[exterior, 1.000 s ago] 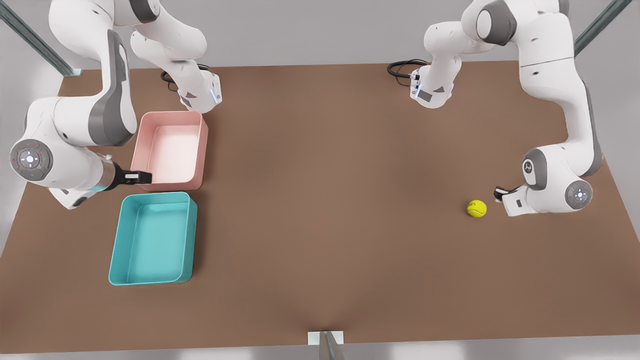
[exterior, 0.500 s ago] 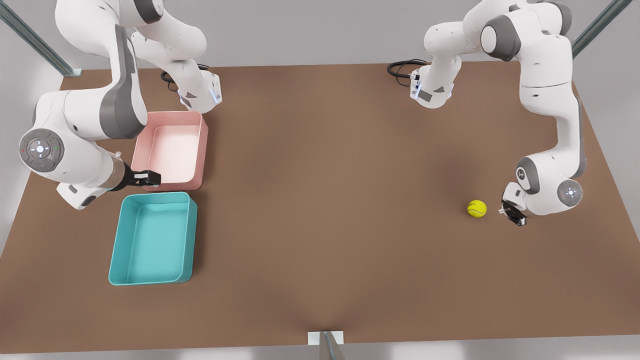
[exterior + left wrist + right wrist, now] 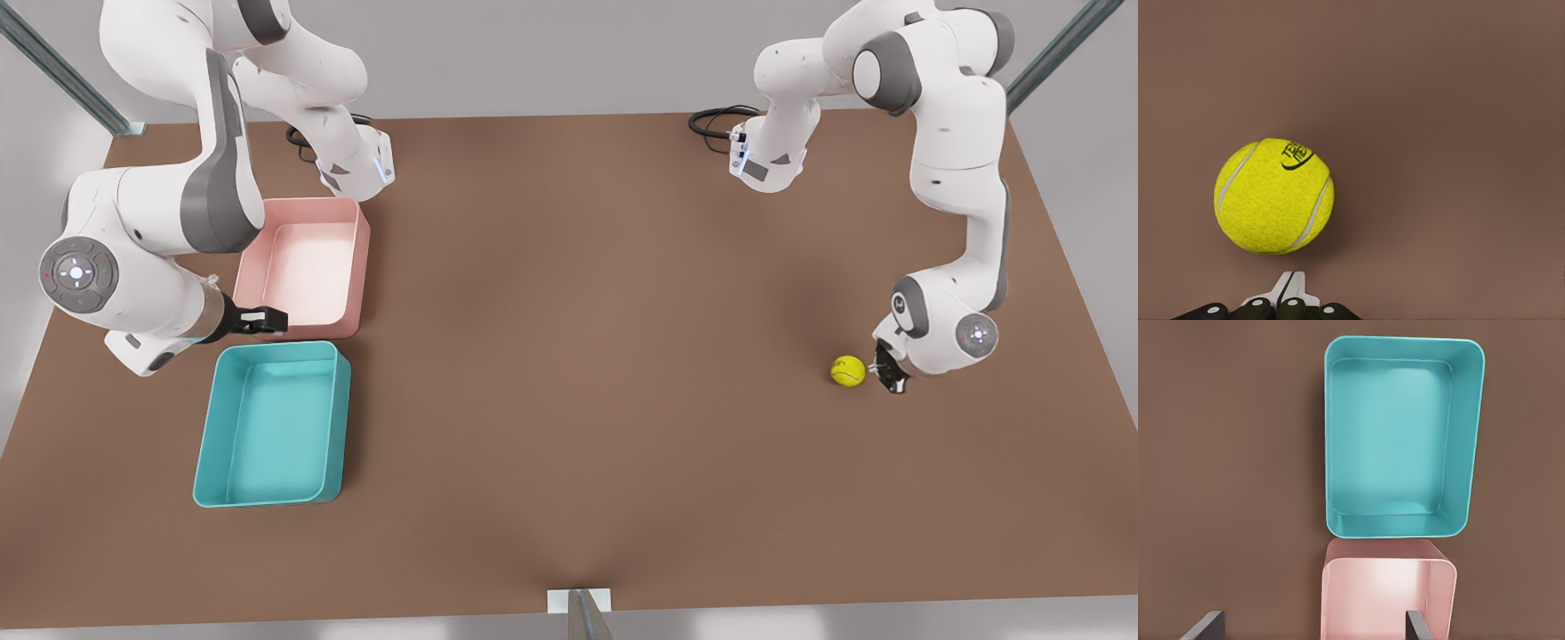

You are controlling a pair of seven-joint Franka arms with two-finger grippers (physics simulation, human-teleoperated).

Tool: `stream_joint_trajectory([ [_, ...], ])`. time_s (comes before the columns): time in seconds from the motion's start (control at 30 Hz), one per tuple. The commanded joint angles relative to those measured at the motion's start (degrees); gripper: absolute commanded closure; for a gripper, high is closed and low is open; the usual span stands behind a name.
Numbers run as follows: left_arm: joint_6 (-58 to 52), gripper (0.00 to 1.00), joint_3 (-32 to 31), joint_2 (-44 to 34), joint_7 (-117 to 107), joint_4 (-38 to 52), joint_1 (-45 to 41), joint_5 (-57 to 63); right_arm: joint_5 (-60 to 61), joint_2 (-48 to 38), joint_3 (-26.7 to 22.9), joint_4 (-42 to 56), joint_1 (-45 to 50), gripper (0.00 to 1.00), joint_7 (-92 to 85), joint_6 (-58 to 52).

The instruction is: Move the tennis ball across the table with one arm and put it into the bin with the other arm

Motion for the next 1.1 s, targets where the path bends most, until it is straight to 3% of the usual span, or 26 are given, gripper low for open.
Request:
stream_joint_trajectory([
  [0.0, 2.5, 0.79, 0.0, 0.0, 4.3, -0.2, -0.1, -0.1, -0.1, 0.0, 0.0, 0.0, 0.0, 0.00, 0.1, 0.2],
  [0.2, 2.8, 0.79, 0.0, 0.0, -0.3, -0.2, -1.6, -0.1, -0.1, 0.1, 0.0, 0.0, -0.1, 0.00, 0.1, 0.2],
  [0.27, 2.8, 0.79, -0.2, -0.4, -14.8, -0.2, -6.6, 0.0, -0.1, 0.1, -0.1, 0.0, -0.1, 0.00, 0.1, 0.2],
  [0.37, -7.4, 0.79, -10.3, -5.8, -68.3, 3.7, -12.4, 0.0, -0.1, 0.1, 0.0, -0.1, 0.0, 0.00, 0.1, 0.2],
  [0.43, -10.5, 0.79, -10.3, -5.6, -65.2, 5.1, -12.0, 1.8, -0.2, 0.1, -0.1, -0.2, -0.1, 0.00, 0.1, 0.2],
  [0.47, -10.9, 0.30, -10.3, -5.5, -62.7, 5.5, -12.0, 6.5, -0.2, 0.6, -0.1, -0.1, -0.1, 0.00, 0.1, 0.2],
  [0.5, -13.1, 0.00, -10.1, -6.4, -62.8, 6.6, -12.0, 11.7, -0.2, 0.7, -0.1, -0.1, -0.1, 0.00, 0.1, 0.2],
  [0.53, -23.1, 0.00, -5.5, -7.9, -67.5, 11.1, -11.5, 8.8, -0.2, 1.0, -0.1, -0.1, 0.0, 0.00, 0.1, 0.2],
  [0.57, -34.9, 0.00, -0.9, -9.4, -91.6, 15.5, -11.6, -7.5, -0.1, 1.4, -0.1, 0.0, 0.0, 0.00, 0.1, 0.2],
  [0.6, -50.2, 0.00, 1.1, -9.3, -107.0, 25.1, -11.6, -9.9, -0.2, 2.0, -0.1, 0.0, 0.0, 0.00, 0.1, 0.3],
  [0.63, -55.8, 0.00, 1.1, -11.8, -107.1, 29.0, -13.4, -1.6, -0.3, 2.9, -0.1, 0.0, 0.2, 0.00, 0.1, 0.2],
  [0.7, -56.2, 0.00, 1.2, -13.7, -115.6, 29.0, -14.0, -2.9, 0.2, 4.9, 0.0, 0.4, 1.2, 0.00, 0.2, 1.3],
  [0.77, -66.3, 0.00, 1.0, -10.4, -112.0, 37.7, -14.0, -2.9, -0.3, 9.7, -0.1, 1.5, 6.2, 0.00, 0.4, 8.9],
  [0.87, -66.9, 0.00, 1.3, -10.3, -111.7, 39.2, -11.7, -2.9, 1.1, 18.4, 0.1, 1.3, 8.9, 0.00, 5.6, 24.8],
  [0.93, -71.0, 0.00, 1.0, -10.4, -111.7, 42.1, -11.6, -3.3, 0.8, 21.6, 0.1, 0.9, 9.6, 0.00, 5.5, 27.9],
  [1.07, -71.1, 0.00, 0.9, -10.2, -111.6, 42.2, -11.6, -5.3, 4.1, 22.0, 0.1, -3.9, 12.9, 0.00, 9.2, 35.1],
])
